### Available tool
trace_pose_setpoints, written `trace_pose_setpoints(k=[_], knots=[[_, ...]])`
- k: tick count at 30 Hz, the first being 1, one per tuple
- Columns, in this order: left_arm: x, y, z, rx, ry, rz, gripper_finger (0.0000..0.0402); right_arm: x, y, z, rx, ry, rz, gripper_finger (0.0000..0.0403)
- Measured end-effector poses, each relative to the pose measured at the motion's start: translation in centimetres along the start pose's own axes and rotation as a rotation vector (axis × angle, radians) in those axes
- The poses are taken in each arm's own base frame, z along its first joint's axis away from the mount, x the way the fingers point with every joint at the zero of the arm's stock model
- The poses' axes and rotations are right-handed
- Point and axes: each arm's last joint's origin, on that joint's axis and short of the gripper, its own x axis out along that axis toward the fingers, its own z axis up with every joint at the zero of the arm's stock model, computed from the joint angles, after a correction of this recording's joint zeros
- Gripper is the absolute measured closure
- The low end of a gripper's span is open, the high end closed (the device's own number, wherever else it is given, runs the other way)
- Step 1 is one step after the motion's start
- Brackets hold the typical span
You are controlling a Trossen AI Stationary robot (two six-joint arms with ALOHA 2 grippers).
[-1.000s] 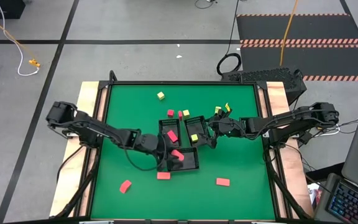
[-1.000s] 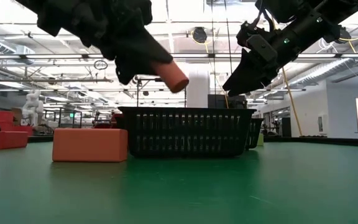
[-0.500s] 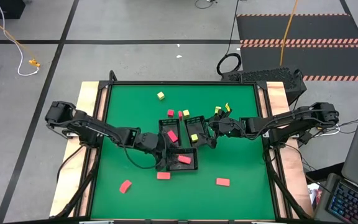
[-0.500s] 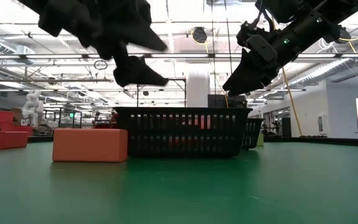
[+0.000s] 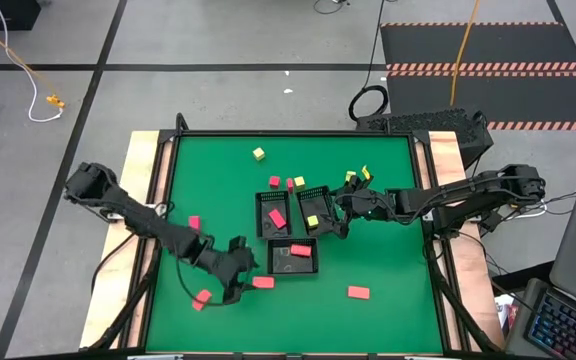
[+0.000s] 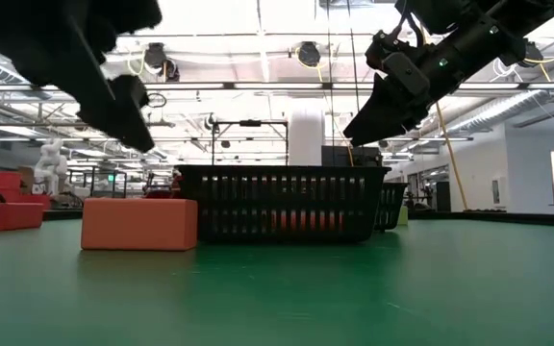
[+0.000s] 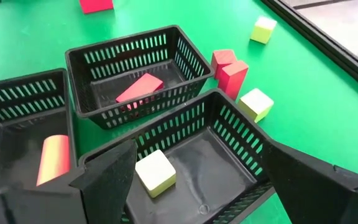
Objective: Sort & place blocks by color
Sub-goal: Put the orange block into the bottom black bin
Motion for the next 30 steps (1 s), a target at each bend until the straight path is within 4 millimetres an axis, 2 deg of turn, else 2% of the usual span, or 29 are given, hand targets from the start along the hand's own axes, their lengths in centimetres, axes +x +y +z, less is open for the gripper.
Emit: trace_pose_setpoints(k=[5, 16, 19, 21, 26, 30], knots=[[1.2, -0.8, -0.9, 0.041, -0.01, 0.04, 0.009, 0.0, 0.0, 0.0, -0.001, 0.001, 0.001, 0.0064], [5.3, -0.3, -3.4, 0.008, 0.078, 0.108, 0.0094, 0.0, 0.1, -0.1, 0.067, 0.011, 0.028, 0.0064], [5.8, -0.1, -3.8, -0.001, 0.092, 0.127, 0.0119, -0.1, 0.3, -0.1, 0.073, 0.012, 0.035, 0.0064], [6.0, -0.1, -3.9, -0.005, 0.087, 0.14, 0.0149, -0.1, 0.4, -0.1, 0.073, 0.01, 0.039, 0.0064], [5.8, -0.4, -3.9, 0.006, 0.073, 0.14, 0.0265, -0.1, 0.5, -0.1, 0.085, 0.01, 0.043, 0.0064], [5.3, -0.9, -3.8, 0.023, 0.097, 0.081, 0.0273, -0.1, 0.5, -0.2, 0.084, 0.016, 0.041, 0.0064]])
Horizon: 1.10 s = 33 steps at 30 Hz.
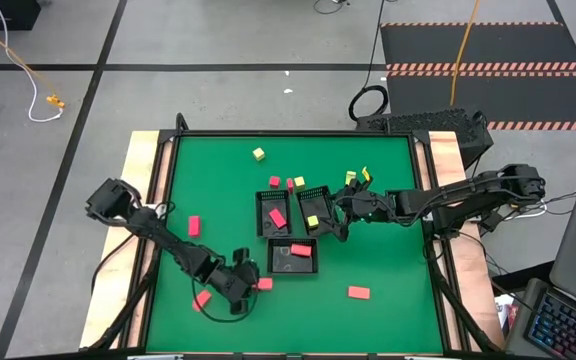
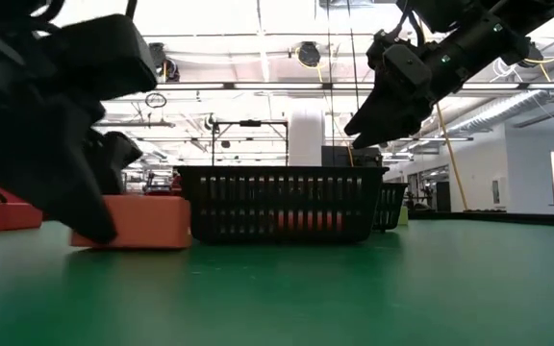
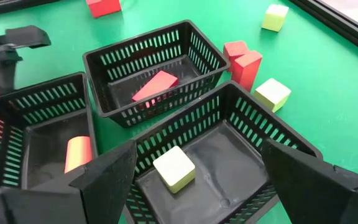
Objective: Sort & place blocks by color
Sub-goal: Put the orange block into the bottom black bin
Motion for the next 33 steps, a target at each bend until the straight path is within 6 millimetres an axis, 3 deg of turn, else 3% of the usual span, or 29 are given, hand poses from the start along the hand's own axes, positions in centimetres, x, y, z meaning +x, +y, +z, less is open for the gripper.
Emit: trace_pose_setpoints(k=[4, 9, 15, 19, 23, 29, 33], knots=[[-1.2, -0.5, 0.5, 0.011, 0.005, -0.09, 0.0273, 0.0, 0.0, -0.1, -0.001, 0.006, -0.002, 0.0064], [-4.3, -1.1, 2.1, 0.054, -0.096, -0.171, 0.0273, 0.0, 0.0, -0.1, -0.001, 0.006, -0.001, 0.0064], [-7.8, 1.2, 5.3, 0.107, -0.343, 0.005, 0.0273, 0.0, 0.0, 0.0, 0.002, -0.002, 0.002, 0.0064], [-7.5, 3.1, 6.4, 0.14, -0.368, 0.086, 0.0273, 0.0, 0.0, 0.1, 0.004, -0.011, 0.004, 0.0064], [-5.5, 5.0, 6.7, 0.122, -0.321, 0.1, 0.0273, 0.0, 0.0, 0.1, 0.004, -0.008, 0.003, 0.0064], [-3.4, 6.1, 6.9, 0.102, -0.314, 0.096, 0.0268, 0.0, 0.0, 0.1, 0.004, -0.008, 0.003, 0.0064], [-3.1, 6.4, 6.9, 0.096, -0.312, 0.104, 0.0187, 0.0, 0.0, 0.1, 0.003, -0.006, 0.003, 0.0064]])
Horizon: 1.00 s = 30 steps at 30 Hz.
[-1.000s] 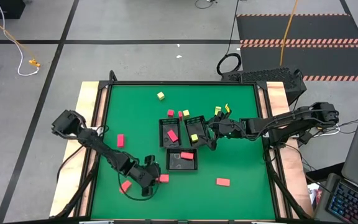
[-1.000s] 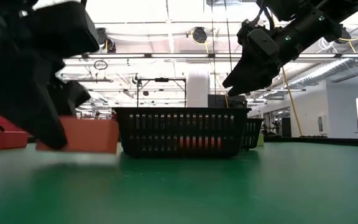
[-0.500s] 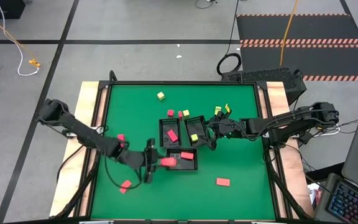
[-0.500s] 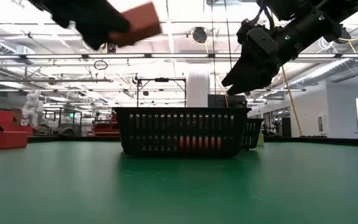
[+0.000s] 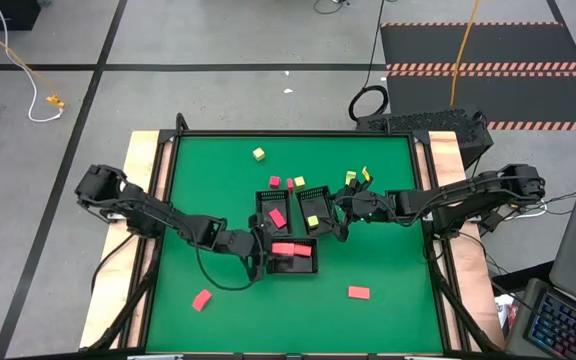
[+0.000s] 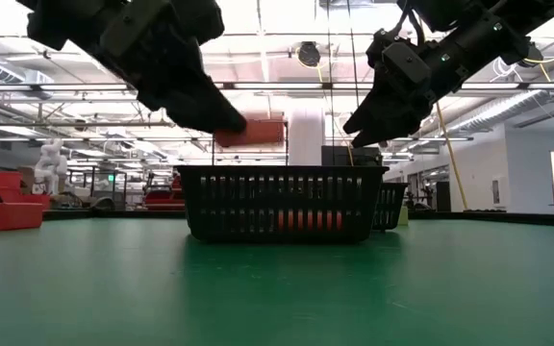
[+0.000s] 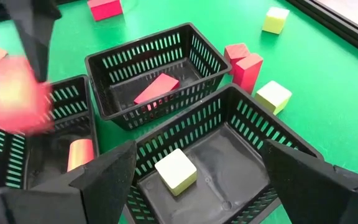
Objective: Sort & place blocks by color
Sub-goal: Put the orange block into the bottom black bin
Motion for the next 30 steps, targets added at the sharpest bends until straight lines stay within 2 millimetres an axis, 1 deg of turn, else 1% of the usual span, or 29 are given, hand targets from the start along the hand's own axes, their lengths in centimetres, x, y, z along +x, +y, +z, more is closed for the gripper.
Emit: trace_pose_setpoints(k=[3, 6, 8, 11, 15, 18, 22, 25, 28, 30], knots=[[0.0, -0.1, 0.2, -0.003, -0.014, -0.01, 0.0117, 0.0, 0.0, 0.0, 0.0, 0.003, -0.001, 0.0064], [0.0, -0.1, 0.2, -0.008, -0.017, -0.011, 0.0065, 0.0, 0.0, -0.1, 0.001, 0.008, -0.002, 0.0064], [0.0, -0.1, 0.2, -0.009, -0.017, -0.011, 0.0042, 0.0, 0.0, -0.2, -0.004, 0.03, 0.024, 0.0064], [-0.5, 0.0, 0.6, -0.016, -0.033, -0.014, 0.0024, -0.6, 0.4, -0.2, -0.01, 0.065, 0.144, 0.0064], [-1.7, 0.1, 1.6, -0.023, -0.077, -0.023, 0.0026, -2.7, 1.8, -0.1, -0.031, 0.065, 0.292, 0.0064], [-2.9, 0.3, 2.5, -0.018, -0.125, -0.017, 0.004, -4.5, 3.2, -1.0, -0.052, 0.12, 0.35, 0.0064], [-4.6, 0.8, 3.5, -0.004, -0.177, -0.003, 0.0061, -6.1, 5.5, -2.9, -0.074, 0.188, 0.365, 0.0064], [-5.5, 1.3, 4.0, -0.013, -0.198, 0.01, 0.0074, -6.8, 7.2, -4.4, -0.081, 0.237, 0.373, 0.0064], [-5.9, 1.7, 4.1, -0.02, -0.194, 0.022, 0.0086, -7.3, 8.4, -6.2, -0.078, 0.32, 0.361, 0.0064], [-6.0, 1.9, 4.2, -0.029, -0.198, 0.026, 0.0093, -7.6, 8.7, -7.5, -0.075, 0.398, 0.331, 0.0064]])
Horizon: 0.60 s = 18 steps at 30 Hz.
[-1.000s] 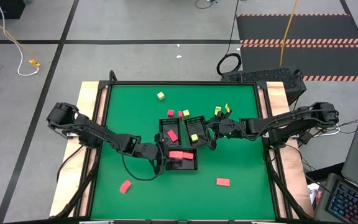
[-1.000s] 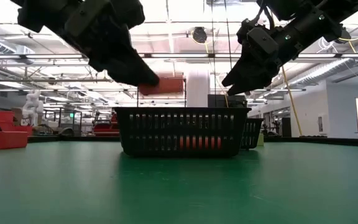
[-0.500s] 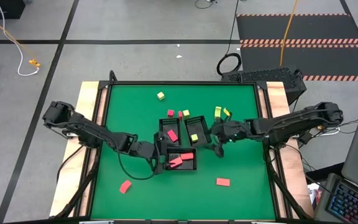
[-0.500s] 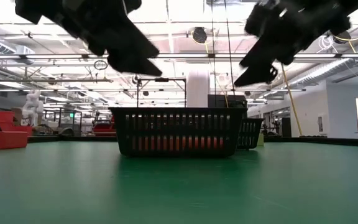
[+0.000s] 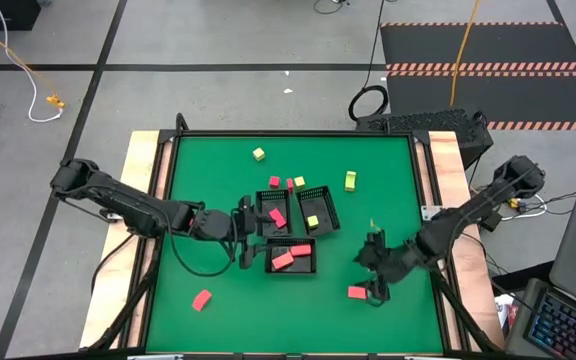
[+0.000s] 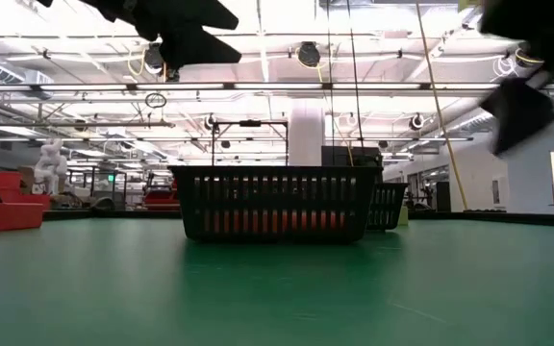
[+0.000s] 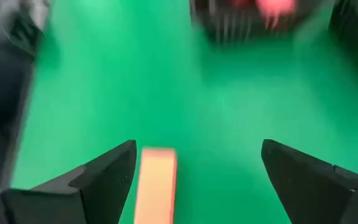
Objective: Sort & place blocks by color
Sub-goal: Put the orange block into the bottom black bin
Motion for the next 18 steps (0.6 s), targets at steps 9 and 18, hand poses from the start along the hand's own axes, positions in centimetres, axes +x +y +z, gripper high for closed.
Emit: trace_pose_setpoints(k=[9, 18], knots=[[0.0, 0.0, -0.2, -0.042, 0.015, 0.002, 0.0097, 1.5, 1.6, -2.7, 0.065, 0.12, -0.032, 0.0064], [0.0, 0.0, -0.5, -0.045, 0.05, 0.007, 0.0102, 3.3, 3.2, -3.6, 0.051, 0.142, -0.066, 0.0067]])
